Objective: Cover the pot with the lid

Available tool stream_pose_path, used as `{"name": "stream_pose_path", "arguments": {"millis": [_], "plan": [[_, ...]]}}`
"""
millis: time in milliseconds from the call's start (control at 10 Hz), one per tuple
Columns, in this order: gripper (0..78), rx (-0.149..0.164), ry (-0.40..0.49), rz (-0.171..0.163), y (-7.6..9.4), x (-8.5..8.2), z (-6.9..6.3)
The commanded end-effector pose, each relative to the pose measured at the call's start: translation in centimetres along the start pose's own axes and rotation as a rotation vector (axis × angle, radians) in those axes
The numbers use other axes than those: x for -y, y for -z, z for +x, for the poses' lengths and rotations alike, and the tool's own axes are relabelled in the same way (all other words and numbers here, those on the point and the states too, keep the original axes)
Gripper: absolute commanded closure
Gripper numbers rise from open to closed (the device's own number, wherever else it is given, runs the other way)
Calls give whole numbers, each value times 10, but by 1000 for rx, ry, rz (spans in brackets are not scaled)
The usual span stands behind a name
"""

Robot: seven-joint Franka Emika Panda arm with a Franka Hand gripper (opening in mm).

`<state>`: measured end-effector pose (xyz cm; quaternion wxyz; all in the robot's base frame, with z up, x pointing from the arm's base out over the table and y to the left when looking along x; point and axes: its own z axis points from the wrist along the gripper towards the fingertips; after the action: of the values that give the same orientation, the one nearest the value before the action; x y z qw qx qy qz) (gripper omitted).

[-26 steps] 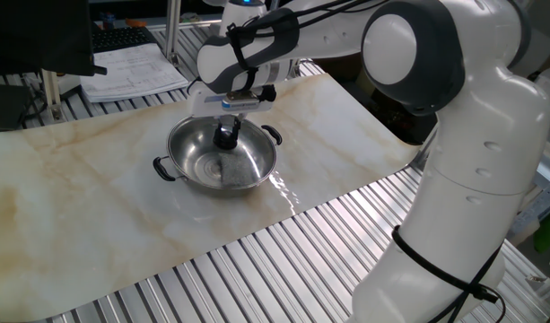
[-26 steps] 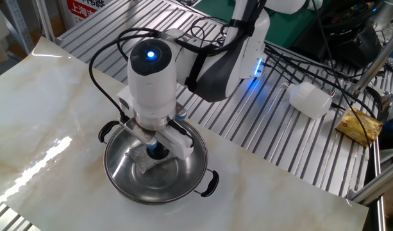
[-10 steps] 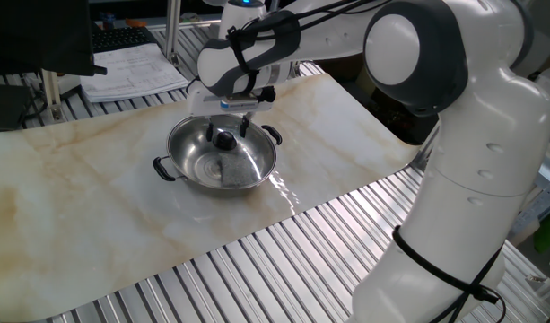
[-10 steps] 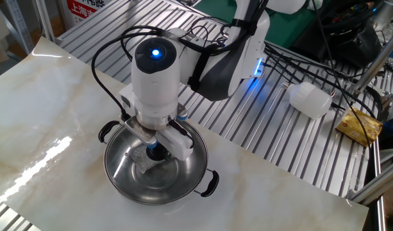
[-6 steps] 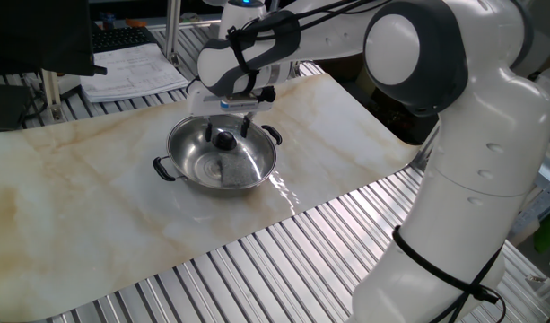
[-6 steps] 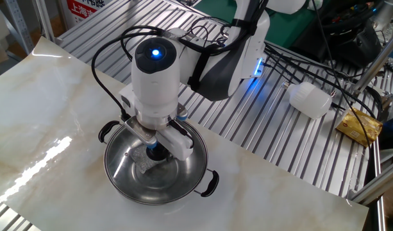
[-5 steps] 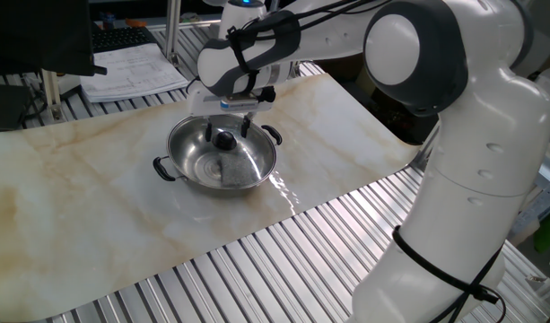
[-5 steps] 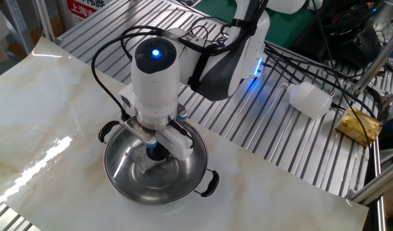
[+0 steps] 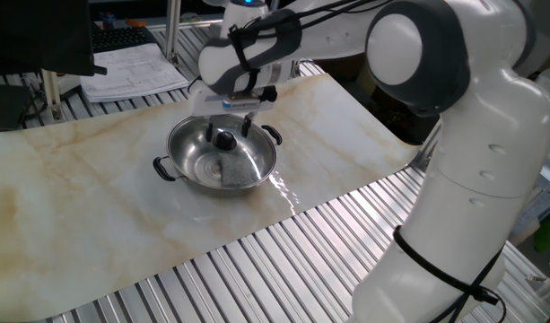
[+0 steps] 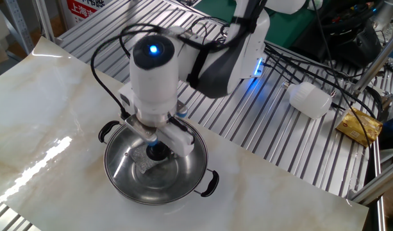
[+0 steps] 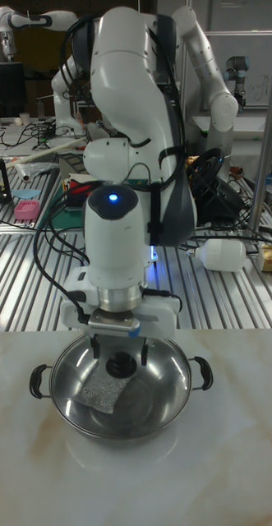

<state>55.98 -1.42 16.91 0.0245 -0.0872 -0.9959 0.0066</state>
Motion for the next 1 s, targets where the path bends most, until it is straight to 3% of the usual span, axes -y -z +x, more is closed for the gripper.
{"name": "stream_pose_path", "arguments": {"millis": [100,300,400,500,600,700,800,1000], "plan": [[1,-13,126,-56,43,5,9],[1,-12,149,-55,51,4,14],[1,-10,158,-43,64,-2,27],[1,-10,169,-41,68,-4,31],[1,-10,155,-49,84,-9,49],[1,-9,155,-49,85,-9,52],[1,-9,187,-31,93,-10,61],[1,-8,196,-1,99,-8,67]]}}
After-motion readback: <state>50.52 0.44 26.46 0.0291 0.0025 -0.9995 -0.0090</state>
